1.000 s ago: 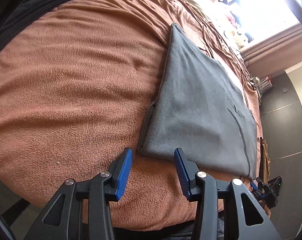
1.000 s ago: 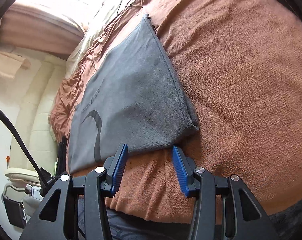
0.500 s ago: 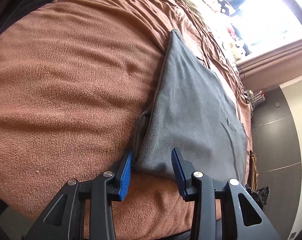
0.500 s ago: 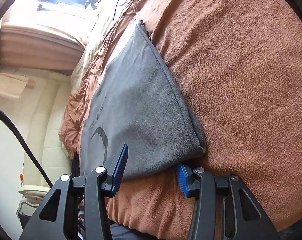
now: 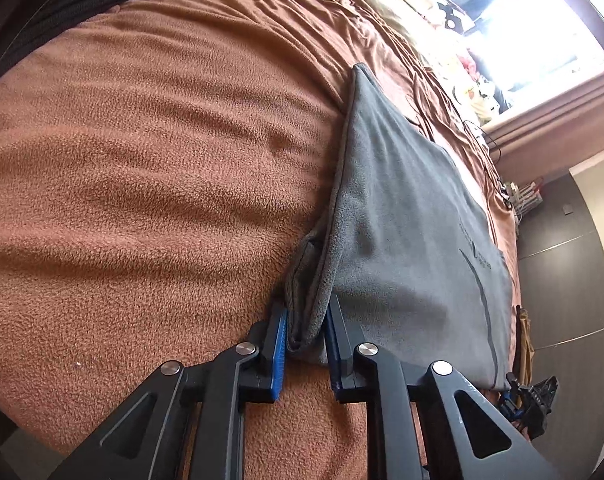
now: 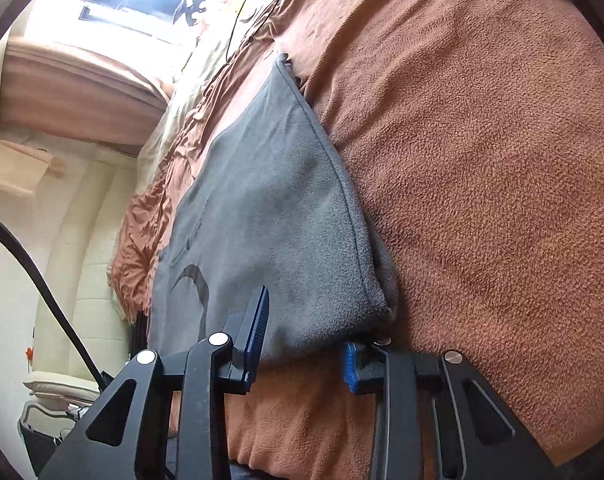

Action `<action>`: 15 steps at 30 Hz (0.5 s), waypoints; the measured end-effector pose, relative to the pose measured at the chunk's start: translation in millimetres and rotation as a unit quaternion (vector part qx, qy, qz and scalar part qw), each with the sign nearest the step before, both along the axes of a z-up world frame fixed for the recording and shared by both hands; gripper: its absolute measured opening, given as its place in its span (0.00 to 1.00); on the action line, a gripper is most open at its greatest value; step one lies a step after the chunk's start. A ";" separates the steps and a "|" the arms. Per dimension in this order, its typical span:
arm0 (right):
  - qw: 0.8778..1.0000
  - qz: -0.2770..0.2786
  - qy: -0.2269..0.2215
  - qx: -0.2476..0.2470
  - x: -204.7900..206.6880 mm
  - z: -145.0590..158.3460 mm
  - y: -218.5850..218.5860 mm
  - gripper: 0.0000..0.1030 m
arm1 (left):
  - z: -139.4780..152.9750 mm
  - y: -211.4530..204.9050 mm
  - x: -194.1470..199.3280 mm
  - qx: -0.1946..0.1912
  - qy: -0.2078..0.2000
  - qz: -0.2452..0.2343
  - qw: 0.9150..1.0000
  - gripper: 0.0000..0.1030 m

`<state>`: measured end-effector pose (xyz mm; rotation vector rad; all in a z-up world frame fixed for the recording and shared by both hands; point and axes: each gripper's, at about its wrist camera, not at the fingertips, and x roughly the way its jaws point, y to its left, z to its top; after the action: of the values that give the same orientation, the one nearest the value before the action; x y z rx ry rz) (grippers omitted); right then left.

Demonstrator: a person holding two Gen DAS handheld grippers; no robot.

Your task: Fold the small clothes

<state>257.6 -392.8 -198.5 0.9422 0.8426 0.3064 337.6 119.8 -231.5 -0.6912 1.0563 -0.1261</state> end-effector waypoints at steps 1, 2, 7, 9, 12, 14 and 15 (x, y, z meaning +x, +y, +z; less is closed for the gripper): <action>1.000 -0.005 0.002 -0.005 2.3 0.4 3.2 0.19 | 0.0 -1.2 2.2 0.002 0.001 0.001 1.000 0.16; 1.000 -0.009 0.004 -0.009 2.6 -0.3 2.9 0.16 | 0.9 -2.5 4.4 0.001 0.002 0.004 1.000 0.16; 1.000 -0.016 0.002 -0.023 0.2 11.5 8.9 0.09 | 1.4 -3.6 0.2 -0.031 0.005 0.001 0.999 0.16; 1.000 -0.017 0.004 -0.027 -1.5 13.8 11.7 0.07 | 0.8 -4.4 -3.3 -0.040 0.003 -0.001 0.999 0.16; 0.999 -0.019 0.006 -0.033 -0.8 20.7 16.3 0.04 | 1.2 -2.0 -3.7 -0.022 0.000 0.006 1.000 0.10; 0.999 -0.021 0.008 -0.035 0.7 25.0 19.1 0.02 | 0.0 1.4 -3.0 -0.031 0.004 0.015 0.999 0.07; 0.999 -0.020 0.007 -0.038 1.4 28.2 20.9 0.02 | 1.4 1.9 -3.2 -0.026 0.003 0.018 0.999 0.07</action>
<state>259.0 -371.9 -170.3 0.8904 0.8419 0.2323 334.5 121.7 -230.1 -0.7580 1.0495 -0.1206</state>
